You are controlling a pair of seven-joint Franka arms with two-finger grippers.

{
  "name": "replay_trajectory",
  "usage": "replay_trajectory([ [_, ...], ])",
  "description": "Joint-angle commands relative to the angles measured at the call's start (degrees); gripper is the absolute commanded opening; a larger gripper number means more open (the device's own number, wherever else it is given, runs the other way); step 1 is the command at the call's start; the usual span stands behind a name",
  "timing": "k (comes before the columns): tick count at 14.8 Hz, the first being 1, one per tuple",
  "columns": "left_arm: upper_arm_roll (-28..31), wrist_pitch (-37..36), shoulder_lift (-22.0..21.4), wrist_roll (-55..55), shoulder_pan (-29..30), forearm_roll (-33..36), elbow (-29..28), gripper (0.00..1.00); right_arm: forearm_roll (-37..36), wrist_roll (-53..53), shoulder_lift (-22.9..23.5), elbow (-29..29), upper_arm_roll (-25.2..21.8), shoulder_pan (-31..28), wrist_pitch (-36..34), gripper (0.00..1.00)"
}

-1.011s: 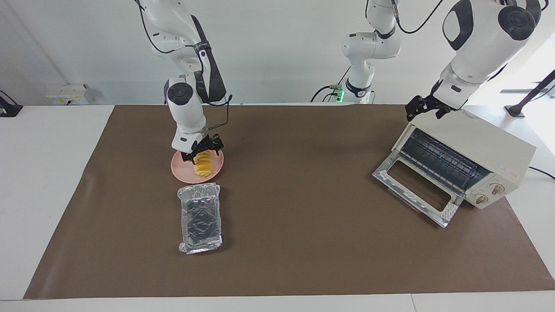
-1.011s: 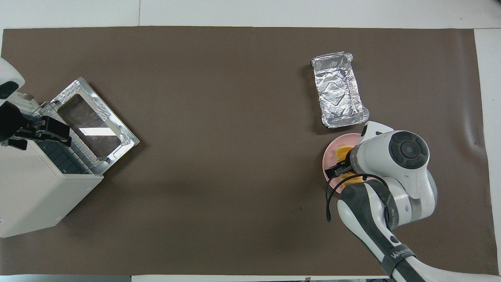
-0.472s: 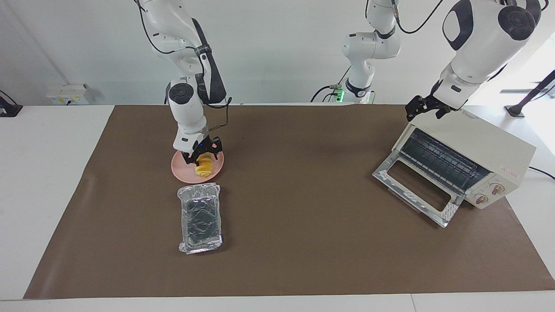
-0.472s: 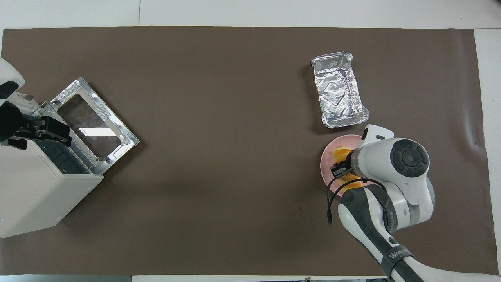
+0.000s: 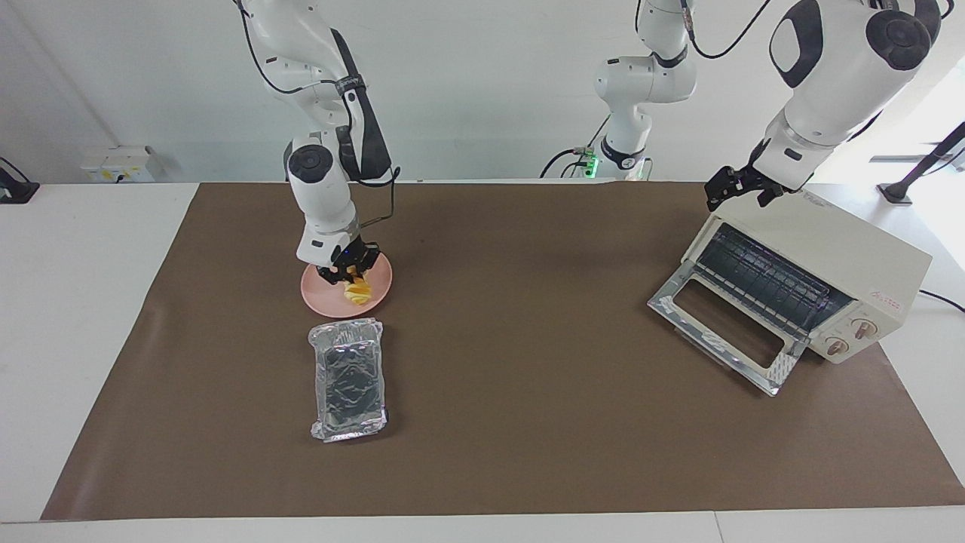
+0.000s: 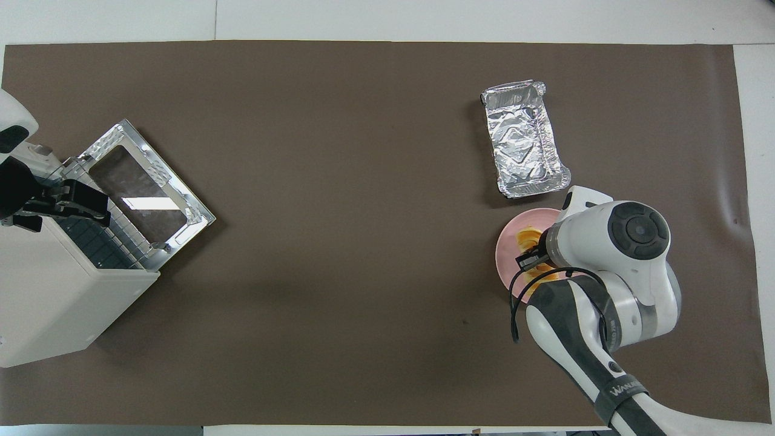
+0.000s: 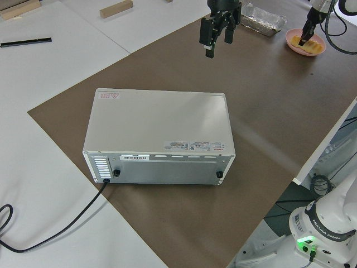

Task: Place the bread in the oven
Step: 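Grasp the orange bread slices with the right gripper, then lift the bread and lower it into the foil tray with the right gripper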

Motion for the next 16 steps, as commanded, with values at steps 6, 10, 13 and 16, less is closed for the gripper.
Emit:
replay_trajectory([
  [6, 0.28, -0.73, -1.22, -0.16, -0.27, 0.13, -0.82, 1.00, 0.90, -1.45, 10.72, 31.54, 0.09, -2.97, -18.16, 0.00],
  [10, 0.28, -0.73, -1.31, -0.16, -0.27, 0.13, -0.82, 1.00, 0.20, -1.36, 24.75, 48.12, 0.01, -2.80, -21.39, 0.00],
  [13, 0.28, -0.73, -1.31, -0.16, -0.18, 0.13, -0.82, 1.00, -0.50, -1.18, 36.89, 62.12, -0.26, -1.14, -23.26, 0.00],
  [16, 0.28, -0.73, -1.31, -0.16, -0.27, 0.13, -0.91, 1.00, -2.34, -1.09, 39.21, 61.98, -0.17, -0.52, -18.17, 0.00],
])
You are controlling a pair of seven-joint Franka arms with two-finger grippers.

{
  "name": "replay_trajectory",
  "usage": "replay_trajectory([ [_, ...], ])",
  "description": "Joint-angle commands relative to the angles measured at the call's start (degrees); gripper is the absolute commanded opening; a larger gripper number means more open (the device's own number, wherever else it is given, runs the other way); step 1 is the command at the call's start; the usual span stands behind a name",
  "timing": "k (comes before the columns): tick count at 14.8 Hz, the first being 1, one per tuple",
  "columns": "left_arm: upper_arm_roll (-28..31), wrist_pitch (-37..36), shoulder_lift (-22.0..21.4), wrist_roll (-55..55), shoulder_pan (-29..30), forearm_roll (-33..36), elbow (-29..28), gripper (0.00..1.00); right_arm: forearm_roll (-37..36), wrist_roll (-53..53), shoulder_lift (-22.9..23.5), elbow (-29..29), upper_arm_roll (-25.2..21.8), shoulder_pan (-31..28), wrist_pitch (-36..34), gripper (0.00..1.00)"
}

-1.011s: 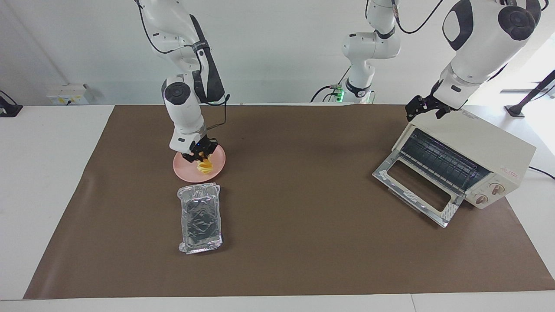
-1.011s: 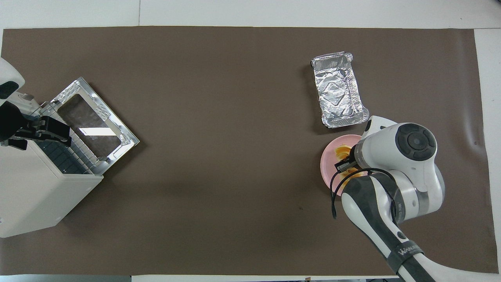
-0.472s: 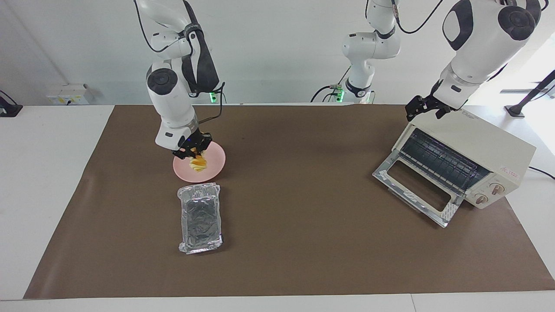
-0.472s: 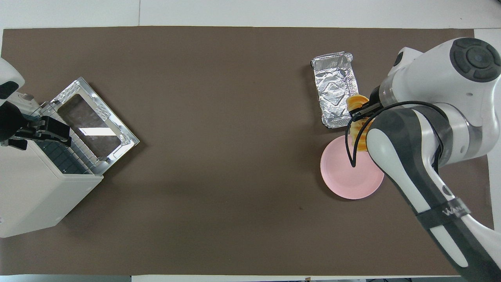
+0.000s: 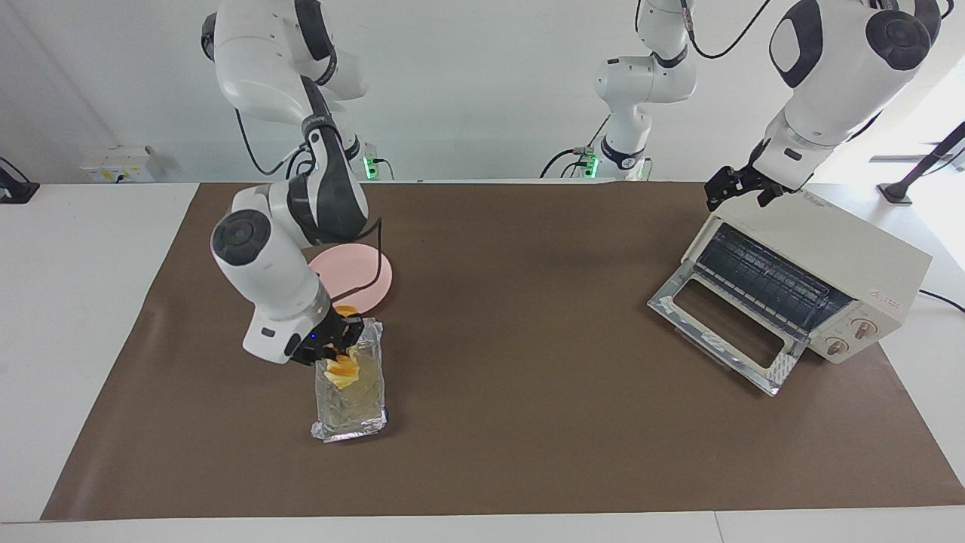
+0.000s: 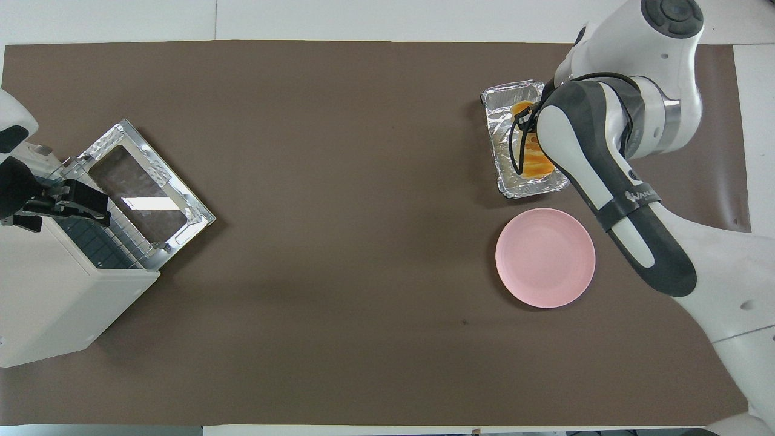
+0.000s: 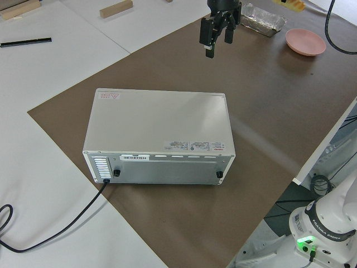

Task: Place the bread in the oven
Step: 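Lift the bread and lower it into the foil tray with the right gripper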

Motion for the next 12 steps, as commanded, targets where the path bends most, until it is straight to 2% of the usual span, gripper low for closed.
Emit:
replay_trajectory([
  [1, 0.28, -0.72, -1.31, -0.16, -0.18, 0.13, -0.82, 1.00, -2.01, -1.09, 3.22, 2.77, 0.19, 0.74, 2.51, 0.00],
  [4, 0.28, -0.72, -1.31, -0.16, -0.18, 0.13, -0.82, 1.00, -2.63, -1.09, 2.26, -4.17, 0.10, 0.65, 9.01, 0.00],
  [6, 0.28, -0.72, -1.31, -0.16, -0.18, 0.13, -0.82, 1.00, -2.28, -0.13, 1.11, -7.08, 0.19, 0.57, 10.79, 0.01],
  [7, 0.19, -0.72, -1.31, -0.07, -0.27, 0.13, -0.82, 1.00, -2.28, 0.92, 1.11, -7.09, 0.19, 0.31, 10.53, 0.49],
  [8, 0.28, -0.72, -1.31, -0.16, -0.36, 0.13, -0.82, 1.00, -2.28, 1.19, 1.02, -6.92, 0.19, 0.13, 9.92, 0.56],
  [9, 0.19, -0.72, -1.31, -0.16, -0.36, 0.13, -0.82, 1.00, -1.76, 1.19, 0.85, -6.48, 0.28, 0.13, 8.87, 0.76],
  [11, 0.28, -0.72, -1.31, -0.16, -0.27, 0.13, -0.82, 1.00, -1.58, 1.28, -0.55, -5.60, 0.19, 0.13, 6.24, 0.79],
  [12, 0.28, -0.72, -1.22, -0.16, -0.18, 0.13, -0.82, 1.00, -1.93, 1.37, -0.65, -4.90, 0.19, 0.04, 4.05, 0.85],
])
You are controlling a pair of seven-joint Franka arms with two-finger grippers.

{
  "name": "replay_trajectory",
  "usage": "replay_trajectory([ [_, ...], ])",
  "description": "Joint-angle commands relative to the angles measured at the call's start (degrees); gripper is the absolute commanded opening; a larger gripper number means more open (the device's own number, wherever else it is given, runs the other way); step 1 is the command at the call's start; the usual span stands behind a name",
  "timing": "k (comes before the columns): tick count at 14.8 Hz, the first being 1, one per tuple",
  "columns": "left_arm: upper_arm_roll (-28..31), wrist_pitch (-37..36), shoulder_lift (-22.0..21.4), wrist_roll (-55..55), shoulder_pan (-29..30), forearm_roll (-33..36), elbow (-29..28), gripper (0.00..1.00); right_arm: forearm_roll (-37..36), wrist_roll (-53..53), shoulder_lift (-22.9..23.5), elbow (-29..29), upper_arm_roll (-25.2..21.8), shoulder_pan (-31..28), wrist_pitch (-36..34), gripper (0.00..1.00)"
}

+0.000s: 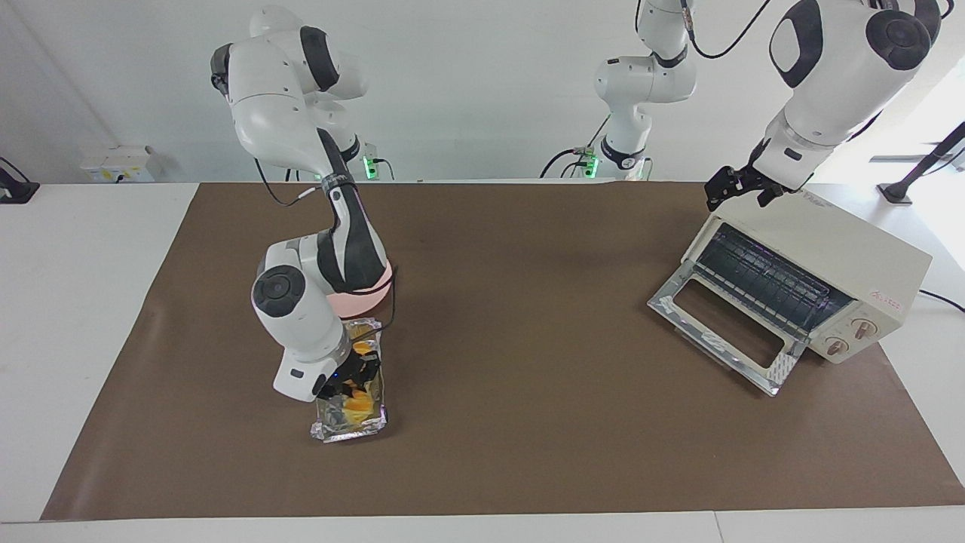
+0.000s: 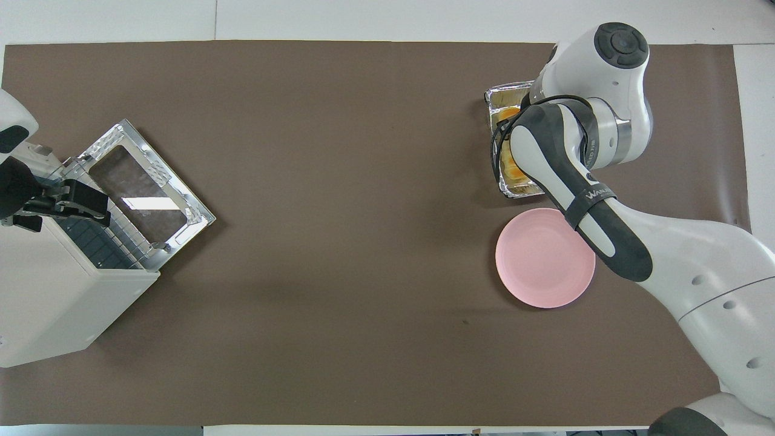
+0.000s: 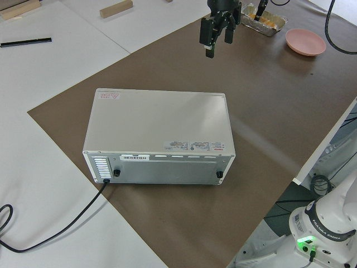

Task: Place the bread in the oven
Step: 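Lift the bread and lower it into the foil tray with the right gripper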

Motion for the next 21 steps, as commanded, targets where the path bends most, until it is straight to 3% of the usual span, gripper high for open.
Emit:
replay_trajectory([
  [1, 0.29, -0.72, -1.30, -0.16, -0.18, 0.13, -0.82, 1.00, -0.33, 0.89, -2.08, 1.44, 0.21, -0.57, -5.17, 0.87],
  [6, 0.29, -0.72, -1.31, -0.16, -0.18, 0.13, -0.82, 1.00, -6.55, 0.19, -1.90, 1.56, -1.72, -1.44, -2.40, 0.86],
  [8, 0.29, -0.72, -1.31, -0.16, -0.18, 0.13, -0.82, 1.00, -7.10, -0.51, -2.16, -1.77, -1.81, -3.81, -0.37, 0.84],
  [10, 0.29, -0.72, -1.31, -0.16, -0.27, 0.13, -0.82, 1.00, -7.01, -0.78, -2.78, -4.06, -1.81, -3.91, 2.09, 0.77],
  [13, 0.29, -0.72, -1.31, -0.16, -0.18, 0.13, -0.82, 1.00, -6.75, -0.87, -4.01, -8.90, -1.81, -4.52, 7.28, 0.76],
  [14, 0.29, -0.72, -1.31, -0.16, -0.27, 0.13, -0.82, 1.00, -6.75, -0.87, -4.10, -9.08, -1.72, -4.79, 7.38, 0.72],
  [15, 0.29, -0.72, -1.31, -0.16, -0.18, 0.13, -0.82, 1.00, -6.75, -0.95, -4.27, -9.52, -1.72, -4.96, 7.20, 0.55],
  [16, 0.29, -0.72, -1.31, -0.16, -0.18, 0.13, -0.82, 1.00, -6.49, -1.04, -4.45, -10.30, -1.72, -5.05, 7.46, 0.18],
  [17, 0.29, -0.72, -1.31, -0.16, -0.27, 0.13, -0.82, 1.00, -6.31, -0.78, -4.71, -10.66, -1.72, -4.97, 7.46, 0.00],
  [21, 0.29, -0.72, -1.31, -0.16, -0.18, 0.13, -0.82, 1.00, -5.52, 0.36, -4.72, -10.49, -1.46, -4.35, 7.29, 0.00],
])
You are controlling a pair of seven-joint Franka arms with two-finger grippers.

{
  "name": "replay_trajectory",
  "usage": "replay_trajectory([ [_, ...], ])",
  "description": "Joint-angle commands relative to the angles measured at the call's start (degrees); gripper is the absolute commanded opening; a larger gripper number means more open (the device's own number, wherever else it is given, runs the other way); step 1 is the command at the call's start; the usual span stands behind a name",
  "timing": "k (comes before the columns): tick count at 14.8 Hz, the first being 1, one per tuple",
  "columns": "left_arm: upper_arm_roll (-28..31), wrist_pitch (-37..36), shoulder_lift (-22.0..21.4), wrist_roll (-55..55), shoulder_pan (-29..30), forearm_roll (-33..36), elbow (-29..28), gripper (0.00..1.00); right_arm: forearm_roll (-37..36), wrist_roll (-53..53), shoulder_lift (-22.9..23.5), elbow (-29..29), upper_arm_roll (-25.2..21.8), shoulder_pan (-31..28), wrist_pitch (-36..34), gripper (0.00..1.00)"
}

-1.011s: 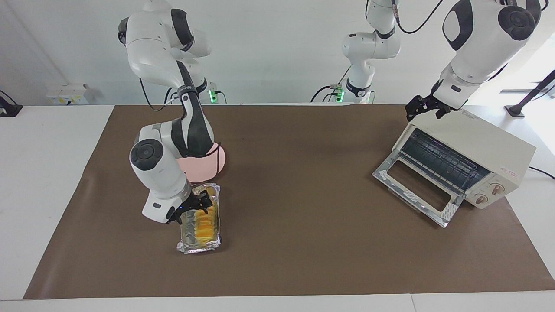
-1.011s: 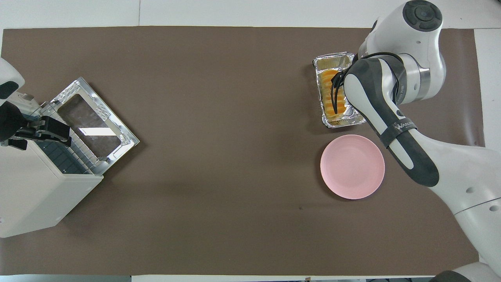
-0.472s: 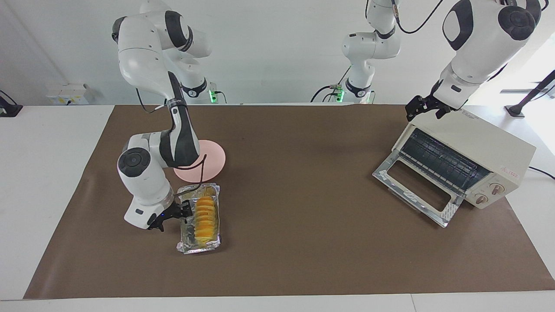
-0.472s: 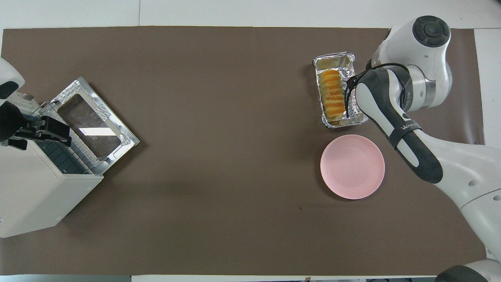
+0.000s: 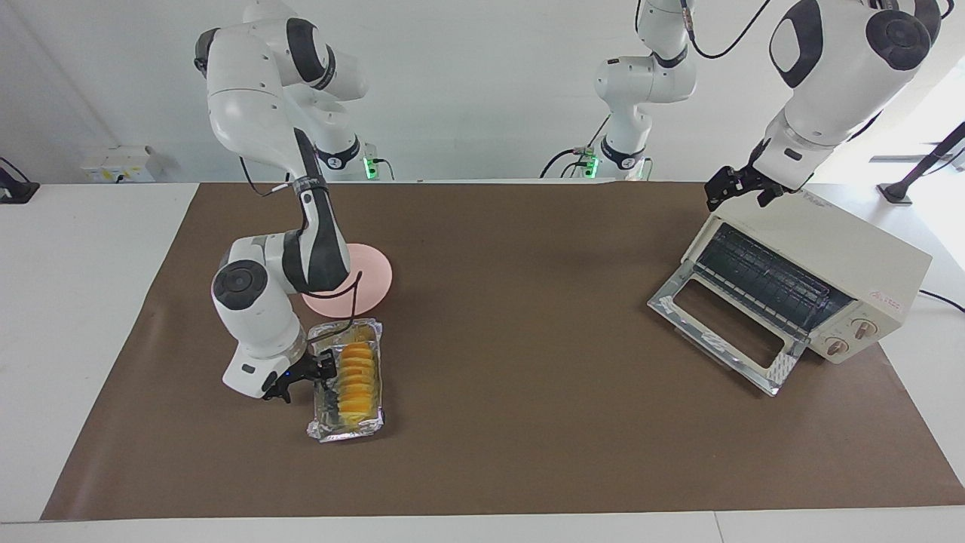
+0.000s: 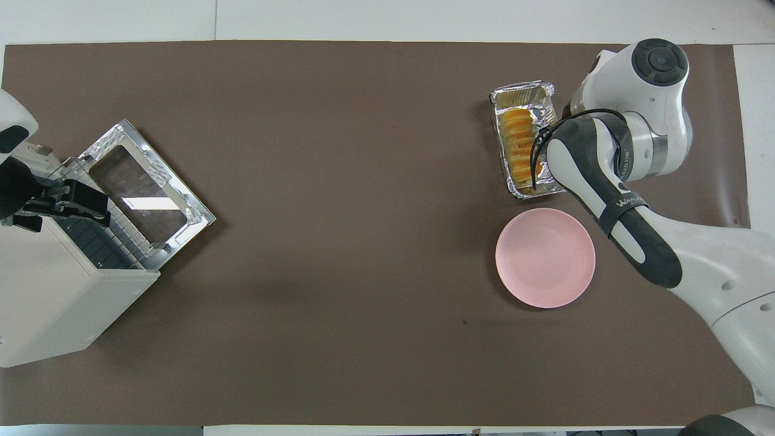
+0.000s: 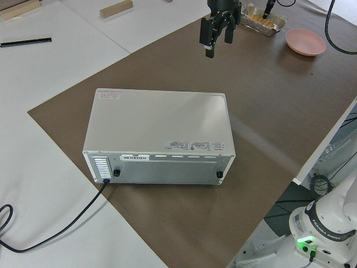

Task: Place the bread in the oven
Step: 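Push the foil tray toward the oven with the right gripper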

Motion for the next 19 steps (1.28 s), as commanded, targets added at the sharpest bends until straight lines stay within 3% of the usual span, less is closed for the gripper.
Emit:
replay_trajectory([
  [1, 0.28, -0.72, -1.30, -0.16, -0.18, 0.13, -0.82, 1.00, 0.81, 0.62, -1.82, -2.27, 0.65, -0.42, 0.75, 0.00],
  [4, 0.28, -0.72, -1.30, -0.16, -0.18, 0.13, -0.82, 1.00, 0.90, 0.61, -2.17, 0.00, 1.78, -0.42, -3.88, 0.00],
  [8, 0.28, -0.72, -1.30, -0.16, -0.27, 0.13, -0.82, 1.00, 6.86, 1.66, -2.26, 9.76, 3.99, 0.37, -19.08, 0.00],
  [11, 0.28, -0.72, -1.30, -0.16, -0.18, 0.13, -0.82, 1.00, 10.48, 11.64, -2.70, 13.20, 4.16, 5.88, -23.85, 0.00],
  [15, 0.28, -0.72, -1.30, -0.16, -0.18, 0.13, -0.82, 1.00, 10.84, 32.04, -2.70, 13.21, 4.07, 18.10, -19.14, 0.00],
  [19, 0.28, -0.72, -1.30, -0.16, -0.18, 0.13, -0.82, 1.00, 10.75, 39.80, -2.79, 5.85, 4.07, 23.83, -10.53, 0.00],
])
